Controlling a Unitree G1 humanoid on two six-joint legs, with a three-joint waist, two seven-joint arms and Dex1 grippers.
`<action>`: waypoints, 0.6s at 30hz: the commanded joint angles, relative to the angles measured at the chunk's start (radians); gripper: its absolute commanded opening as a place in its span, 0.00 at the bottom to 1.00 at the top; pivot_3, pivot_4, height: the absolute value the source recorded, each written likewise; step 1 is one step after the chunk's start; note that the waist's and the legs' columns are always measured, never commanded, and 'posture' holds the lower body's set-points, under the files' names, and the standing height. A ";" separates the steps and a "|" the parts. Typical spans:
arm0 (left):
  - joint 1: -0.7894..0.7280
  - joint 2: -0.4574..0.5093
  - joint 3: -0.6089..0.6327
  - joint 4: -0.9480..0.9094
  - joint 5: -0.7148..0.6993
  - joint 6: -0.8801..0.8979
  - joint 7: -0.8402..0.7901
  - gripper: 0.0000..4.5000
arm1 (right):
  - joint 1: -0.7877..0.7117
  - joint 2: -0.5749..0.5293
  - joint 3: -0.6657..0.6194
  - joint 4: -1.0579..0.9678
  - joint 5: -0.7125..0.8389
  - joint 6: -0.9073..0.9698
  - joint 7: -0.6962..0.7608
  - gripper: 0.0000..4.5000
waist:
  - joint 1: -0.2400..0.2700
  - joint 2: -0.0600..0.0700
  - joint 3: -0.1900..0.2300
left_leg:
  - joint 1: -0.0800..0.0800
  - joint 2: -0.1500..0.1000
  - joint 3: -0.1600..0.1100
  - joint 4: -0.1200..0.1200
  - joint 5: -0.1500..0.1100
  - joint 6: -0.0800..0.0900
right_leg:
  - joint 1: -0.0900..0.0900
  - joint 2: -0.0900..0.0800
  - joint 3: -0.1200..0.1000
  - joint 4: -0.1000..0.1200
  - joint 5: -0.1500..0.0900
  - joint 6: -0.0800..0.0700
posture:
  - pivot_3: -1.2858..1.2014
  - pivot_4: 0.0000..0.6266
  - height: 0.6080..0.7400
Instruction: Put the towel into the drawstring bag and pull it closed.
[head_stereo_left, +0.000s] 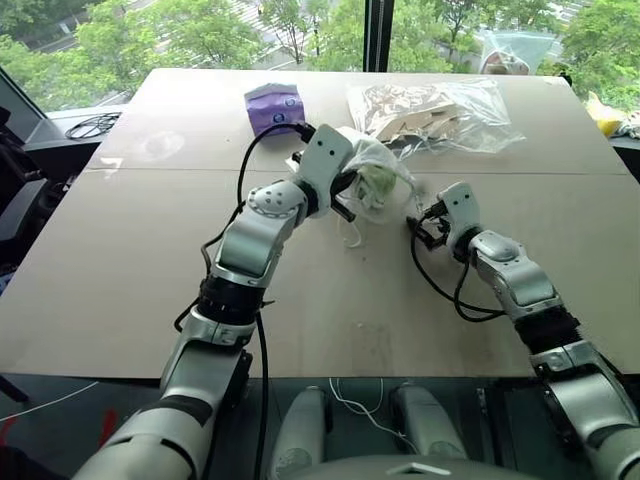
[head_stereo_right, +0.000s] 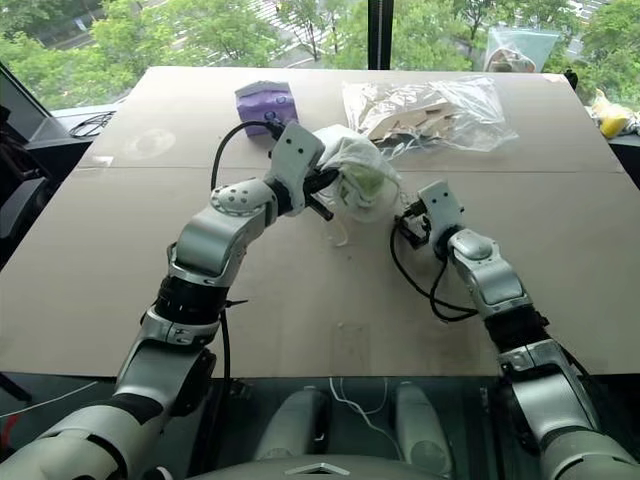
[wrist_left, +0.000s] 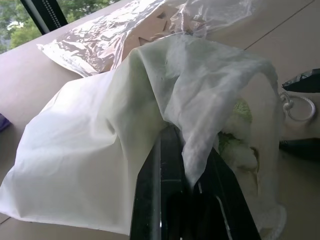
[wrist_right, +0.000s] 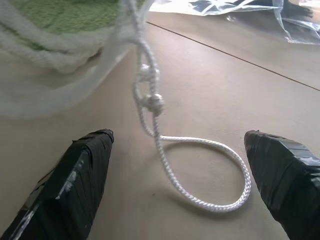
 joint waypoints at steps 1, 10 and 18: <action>-0.013 -0.001 0.009 -0.029 0.012 -0.020 0.005 0.00 | -0.047 0.027 -0.070 0.096 -0.023 -0.093 0.020 0.87 | -0.001 0.000 0.000 | 0.000 0.000 0.000 0.000 0.000 0.000 | 0.000 0.000 0.000 0.000 0.000 0.000 | 0.52 0.24 1.00; -0.013 0.002 0.015 -0.028 0.011 -0.028 0.004 0.00 | -0.091 0.072 -0.136 0.159 -0.052 -0.211 0.060 0.04 | -0.004 0.000 0.000 | 0.001 0.000 0.000 0.000 0.000 0.000 | 0.000 0.000 0.000 0.001 0.000 0.000 | 0.52 0.24 1.00; -0.004 -0.010 0.047 -0.045 -0.016 -0.019 0.010 0.00 | -0.101 0.084 -0.214 -0.096 0.013 -0.113 0.078 0.02 | -0.004 0.000 0.000 | 0.001 0.000 -0.001 0.000 0.000 0.000 | 0.000 0.000 0.000 0.002 0.000 0.000 | 0.52 0.24 1.00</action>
